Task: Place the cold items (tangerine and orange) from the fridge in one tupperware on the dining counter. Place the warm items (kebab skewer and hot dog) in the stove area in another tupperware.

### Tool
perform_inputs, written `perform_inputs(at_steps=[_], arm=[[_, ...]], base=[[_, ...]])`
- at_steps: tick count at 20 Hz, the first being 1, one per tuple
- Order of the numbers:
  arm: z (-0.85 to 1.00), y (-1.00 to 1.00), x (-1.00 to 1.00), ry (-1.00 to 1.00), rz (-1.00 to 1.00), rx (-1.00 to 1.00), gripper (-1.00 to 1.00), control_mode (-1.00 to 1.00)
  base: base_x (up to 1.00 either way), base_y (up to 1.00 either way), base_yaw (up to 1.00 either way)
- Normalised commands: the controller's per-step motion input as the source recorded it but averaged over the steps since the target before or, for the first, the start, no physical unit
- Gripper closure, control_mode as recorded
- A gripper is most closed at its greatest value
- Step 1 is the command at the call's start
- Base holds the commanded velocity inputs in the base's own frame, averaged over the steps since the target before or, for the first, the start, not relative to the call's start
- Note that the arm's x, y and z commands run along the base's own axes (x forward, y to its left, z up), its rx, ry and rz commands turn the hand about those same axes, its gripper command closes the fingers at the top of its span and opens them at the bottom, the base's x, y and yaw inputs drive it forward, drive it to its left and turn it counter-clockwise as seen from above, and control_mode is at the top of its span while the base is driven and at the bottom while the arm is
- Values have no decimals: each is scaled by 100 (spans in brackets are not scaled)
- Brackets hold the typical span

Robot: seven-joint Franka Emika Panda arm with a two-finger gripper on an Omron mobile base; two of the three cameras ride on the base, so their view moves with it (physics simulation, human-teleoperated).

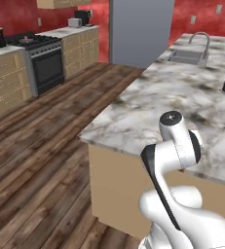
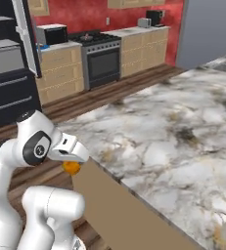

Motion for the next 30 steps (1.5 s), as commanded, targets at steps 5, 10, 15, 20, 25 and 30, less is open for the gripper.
perform_inputs(at_steps=[5, 10, 15, 20, 25, 30], arm=[[0, 0, 0, 0, 0, 0, 100, 100], [0, 0, 0, 0, 0, 0, 100, 100], [0, 0, 0, 0, 0, 0, 100, 100], [0, 0, 0, 0, 0, 0, 100, 100], [0, 0, 0, 0, 0, 0, 100, 100], [0, 0, 0, 0, 0, 0, 100, 100]], base=[[-16, -88, -6], [-71, -44, -15], [-99, -2, -29], [-75, -8, -37], [-17, -40, -38], [-2, -77, -26]])
